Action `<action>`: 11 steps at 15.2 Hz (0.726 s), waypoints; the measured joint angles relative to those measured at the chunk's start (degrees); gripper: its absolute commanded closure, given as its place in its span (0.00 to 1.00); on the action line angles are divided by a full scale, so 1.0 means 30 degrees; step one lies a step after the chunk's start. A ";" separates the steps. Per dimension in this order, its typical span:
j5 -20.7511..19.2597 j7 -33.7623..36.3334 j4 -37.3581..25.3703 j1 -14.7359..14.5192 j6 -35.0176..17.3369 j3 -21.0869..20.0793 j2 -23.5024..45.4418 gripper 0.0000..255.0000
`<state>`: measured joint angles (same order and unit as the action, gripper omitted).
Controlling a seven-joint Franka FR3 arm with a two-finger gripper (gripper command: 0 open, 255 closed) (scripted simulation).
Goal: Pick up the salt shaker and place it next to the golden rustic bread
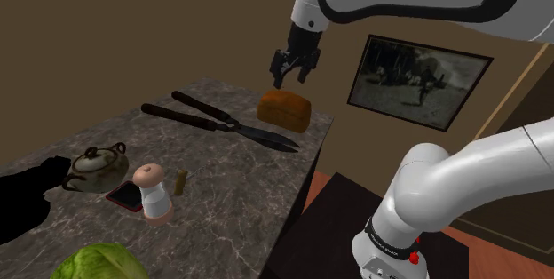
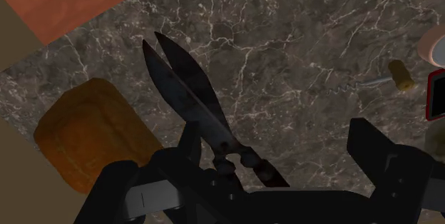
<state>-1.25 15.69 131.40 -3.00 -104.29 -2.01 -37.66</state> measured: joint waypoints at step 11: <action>0.1811 0.2795 -0.0857 -0.1398 -0.3171 -0.2552 0.4718 0.00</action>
<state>4.18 24.08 128.83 -7.19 -113.80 -9.67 -23.51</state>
